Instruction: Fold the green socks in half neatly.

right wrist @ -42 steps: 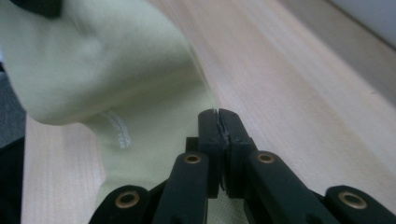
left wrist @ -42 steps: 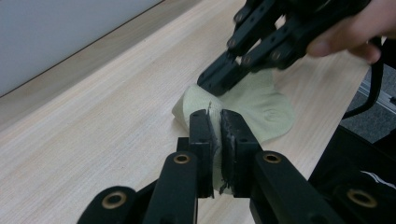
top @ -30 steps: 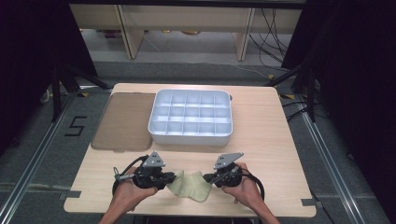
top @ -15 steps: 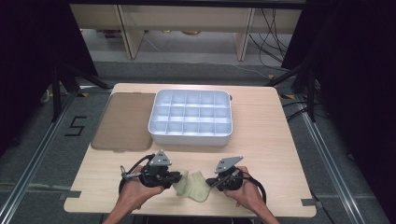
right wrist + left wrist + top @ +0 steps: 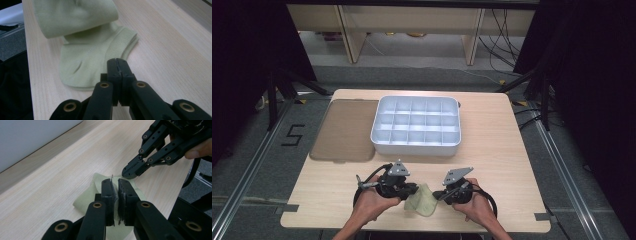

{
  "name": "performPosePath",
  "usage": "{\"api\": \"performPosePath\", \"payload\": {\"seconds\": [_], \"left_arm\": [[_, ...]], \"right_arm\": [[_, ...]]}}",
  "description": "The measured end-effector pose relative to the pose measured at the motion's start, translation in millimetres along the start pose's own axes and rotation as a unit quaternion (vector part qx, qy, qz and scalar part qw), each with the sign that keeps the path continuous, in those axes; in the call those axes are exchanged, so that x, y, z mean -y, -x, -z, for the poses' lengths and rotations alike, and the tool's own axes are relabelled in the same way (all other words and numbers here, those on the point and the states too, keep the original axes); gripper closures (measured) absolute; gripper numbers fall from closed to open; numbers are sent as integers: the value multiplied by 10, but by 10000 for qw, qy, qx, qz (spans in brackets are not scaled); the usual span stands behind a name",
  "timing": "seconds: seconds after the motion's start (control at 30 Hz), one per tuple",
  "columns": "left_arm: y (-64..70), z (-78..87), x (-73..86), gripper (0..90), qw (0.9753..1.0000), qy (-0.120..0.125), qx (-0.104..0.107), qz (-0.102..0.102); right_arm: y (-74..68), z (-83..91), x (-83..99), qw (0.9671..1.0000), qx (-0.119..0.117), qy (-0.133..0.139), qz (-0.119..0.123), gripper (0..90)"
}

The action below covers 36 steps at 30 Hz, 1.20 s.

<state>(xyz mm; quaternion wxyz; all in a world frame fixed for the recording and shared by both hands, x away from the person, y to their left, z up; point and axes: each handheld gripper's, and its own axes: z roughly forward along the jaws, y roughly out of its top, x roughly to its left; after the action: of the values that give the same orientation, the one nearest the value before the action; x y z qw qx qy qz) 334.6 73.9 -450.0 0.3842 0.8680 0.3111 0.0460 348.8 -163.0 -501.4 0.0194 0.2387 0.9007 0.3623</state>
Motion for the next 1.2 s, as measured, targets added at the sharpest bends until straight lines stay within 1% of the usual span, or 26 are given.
{"api": "performPosePath", "payload": {"seconds": [0.13,0.2,0.27,0.33,0.37,0.43,0.53,0.57,0.6,0.67,0.7,0.73,0.77,0.8,0.83,0.87,0.93,0.97,1.0,1.03,1.07,1.1,1.13,1.17,1.2], "left_arm": [[5,-45,-5,828,10000,-24,-20,-20],[5,-68,-3,828,10000,1,-41,14],[3,-92,-2,828,10000,-41,-21,2],[6,-112,0,827,10000,-58,-53,-44],[13,-129,5,827,9999,-73,-74,41],[13,-148,-4,826,9999,-104,-62,-31],[27,-196,-10,826,9999,-106,-34,-15],[29,-207,-14,826,9999,-123,-20,-55],[40,-221,-15,826,9999,-125,-4,-44],[48,-243,-20,826,9998,-152,-22,-112],[54,-251,-19,826,9998,-168,-37,-100],[54,-251,-19,825,9998,-168,-37,-100],[51,-259,-21,823,9998,-165,-11,-144],[46,-276,-21,822,9998,-151,-6,-145],[51,-289,-19,822,9999,-122,-15,-99],[50,-295,-21,822,9999,-133,12,-109],[50,-302,-23,819,9998,-134,22,-113],[53,-313,-29,813,9998,-118,72,-132],[53,-313,-29,805,9998,-118,72,-132],[54,-319,-26,790,9999,-70,150,21],[46,-312,-33,765,9998,-62,182,-5],[44,-307,-36,731,9997,-21,220,34],[45,-295,-43,716,9997,-3,245,45],[44,-281,-51,707,9997,21,249,36],[48,-269,-58,684,9995,88,267,126]], "right_arm": [[2,0,0,10000,0,3,7,900],[2,-1,-1,10000,3,8,3,900],[-1,0,-1,10000,8,4,7,900],[2,0,-1,10000,4,10,9,900],[1,1,0,10000,7,10,9,900],[0,1,0,10000,8,12,8,900],[0,1,1,10000,-1,33,-35,899],[3,2,1,10000,-25,38,-8,899],[5,7,2,10000,-31,33,-24,899],[0,8,3,9999,-30,25,-112,899],[36,-3,-3,9999,-30,94,136,899],[31,0,-2,9999,-30,81,93,899],[31,1,-1,9999,-32,81,95,899],[32,2,0,9999,-24,81,96,899],[28,8,0,10000,-44,64,28,899],[22,19,1,10000,-37,28,-69,899],[28,30,6,9999,-18,66,-107,899],[40,33,8,9999,-7,83,-72,899],[40,33,8,9999,-7,83,-72,899],[57,57,17,9999,20,140,-60,897],[58,72,23,9998,14,135,-162,897],[68,82,26,9997,29,149,-168,896],[75,94,30,9997,41,192,-138,895],[71,110,29,9997,35,172,-175,894],[70,127,28,9996,52,203,-178,893]]}}
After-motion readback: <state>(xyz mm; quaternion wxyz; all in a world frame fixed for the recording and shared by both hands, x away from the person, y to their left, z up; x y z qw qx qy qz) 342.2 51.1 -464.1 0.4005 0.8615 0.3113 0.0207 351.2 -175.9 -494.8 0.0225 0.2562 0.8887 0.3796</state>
